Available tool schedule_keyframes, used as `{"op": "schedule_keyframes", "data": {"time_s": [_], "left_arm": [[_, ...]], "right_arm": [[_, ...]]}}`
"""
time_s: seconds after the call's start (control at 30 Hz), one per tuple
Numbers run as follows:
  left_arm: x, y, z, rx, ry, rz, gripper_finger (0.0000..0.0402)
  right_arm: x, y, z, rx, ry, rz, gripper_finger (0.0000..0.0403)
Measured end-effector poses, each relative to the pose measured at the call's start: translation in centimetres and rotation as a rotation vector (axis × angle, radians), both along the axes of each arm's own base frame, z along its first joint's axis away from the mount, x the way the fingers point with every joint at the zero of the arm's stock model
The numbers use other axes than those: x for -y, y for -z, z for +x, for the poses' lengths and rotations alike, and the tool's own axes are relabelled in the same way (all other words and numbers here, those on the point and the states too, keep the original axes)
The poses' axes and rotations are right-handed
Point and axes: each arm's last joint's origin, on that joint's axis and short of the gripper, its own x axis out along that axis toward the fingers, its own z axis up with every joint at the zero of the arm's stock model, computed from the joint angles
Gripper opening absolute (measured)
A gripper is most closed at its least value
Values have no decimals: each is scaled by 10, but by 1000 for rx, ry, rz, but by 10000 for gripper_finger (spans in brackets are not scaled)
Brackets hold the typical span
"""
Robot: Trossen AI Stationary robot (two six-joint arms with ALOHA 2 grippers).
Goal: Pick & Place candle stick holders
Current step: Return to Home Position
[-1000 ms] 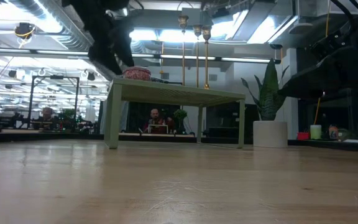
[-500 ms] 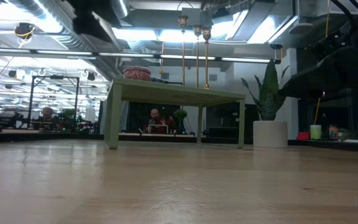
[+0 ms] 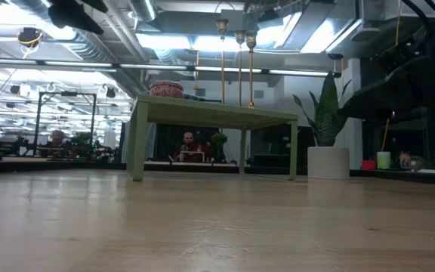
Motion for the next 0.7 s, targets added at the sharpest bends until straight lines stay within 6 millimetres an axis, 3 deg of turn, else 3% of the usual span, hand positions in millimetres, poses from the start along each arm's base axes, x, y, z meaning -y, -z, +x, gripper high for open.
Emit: {"op": "schedule_keyframes", "data": {"time_s": [0.33, 0.53, 0.7], "left_arm": [[17, 54, -17, 304, 68, -8, 353], [22, 97, -6, 536, 174, -59, 354], [28, 130, 8, 626, 351, -144, 352]], "right_arm": [[0, 0, 0, 0, 0, 0, 385], [0, 0, 0, 0, 0, 0, 385], [0, 0, 0, 0, 0, 0, 385]]}}
